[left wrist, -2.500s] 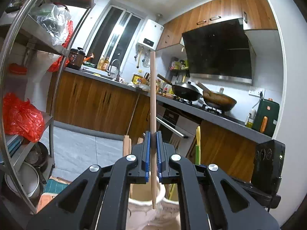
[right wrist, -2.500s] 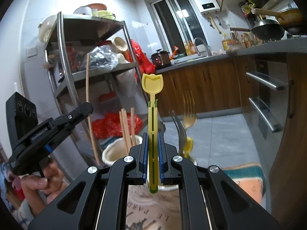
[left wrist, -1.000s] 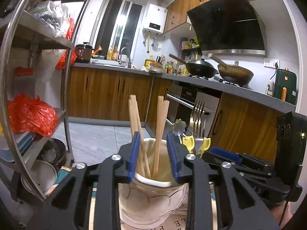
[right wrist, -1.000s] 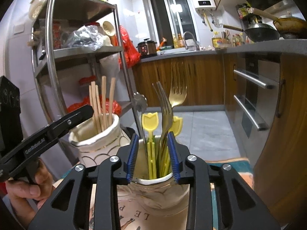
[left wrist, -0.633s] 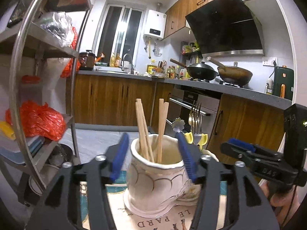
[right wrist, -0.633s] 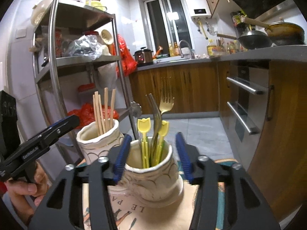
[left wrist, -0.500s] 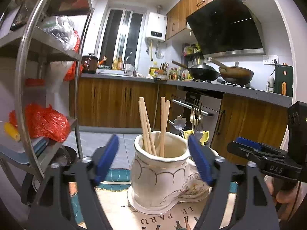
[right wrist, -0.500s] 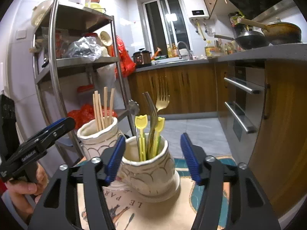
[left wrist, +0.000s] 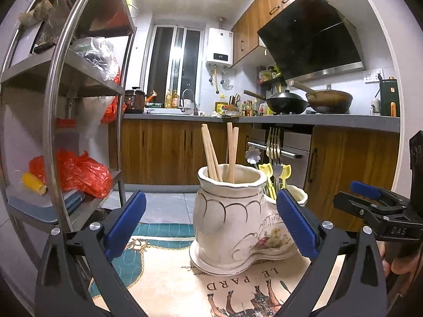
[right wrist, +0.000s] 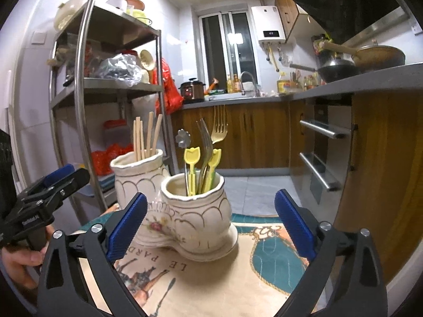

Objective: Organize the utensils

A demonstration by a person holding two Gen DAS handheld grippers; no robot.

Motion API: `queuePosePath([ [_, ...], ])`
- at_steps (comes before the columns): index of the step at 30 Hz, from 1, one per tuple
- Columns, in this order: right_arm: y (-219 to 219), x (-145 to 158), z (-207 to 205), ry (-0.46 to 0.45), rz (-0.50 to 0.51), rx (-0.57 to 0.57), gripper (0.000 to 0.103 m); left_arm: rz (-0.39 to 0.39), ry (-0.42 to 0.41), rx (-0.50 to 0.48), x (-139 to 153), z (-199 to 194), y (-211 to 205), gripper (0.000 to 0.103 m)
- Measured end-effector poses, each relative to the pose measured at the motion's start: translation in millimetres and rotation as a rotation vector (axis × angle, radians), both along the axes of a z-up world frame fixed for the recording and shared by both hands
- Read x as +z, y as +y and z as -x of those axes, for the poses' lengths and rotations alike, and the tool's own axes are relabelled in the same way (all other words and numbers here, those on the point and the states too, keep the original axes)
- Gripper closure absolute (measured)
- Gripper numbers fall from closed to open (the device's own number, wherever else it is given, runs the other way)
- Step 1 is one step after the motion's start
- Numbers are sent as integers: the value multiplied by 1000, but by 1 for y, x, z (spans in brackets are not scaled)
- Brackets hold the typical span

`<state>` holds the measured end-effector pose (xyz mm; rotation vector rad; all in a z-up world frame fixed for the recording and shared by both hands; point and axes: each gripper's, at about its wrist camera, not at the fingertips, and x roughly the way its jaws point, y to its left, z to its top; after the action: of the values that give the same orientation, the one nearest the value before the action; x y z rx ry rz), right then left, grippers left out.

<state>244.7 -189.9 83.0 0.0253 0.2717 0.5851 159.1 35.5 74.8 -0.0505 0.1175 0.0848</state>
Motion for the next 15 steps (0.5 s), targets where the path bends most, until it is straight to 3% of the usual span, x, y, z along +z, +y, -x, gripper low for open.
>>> queuePosePath([
  [15,10,-13,14,-31,86,-6,5,2,31,3,-7,3,-4,6],
])
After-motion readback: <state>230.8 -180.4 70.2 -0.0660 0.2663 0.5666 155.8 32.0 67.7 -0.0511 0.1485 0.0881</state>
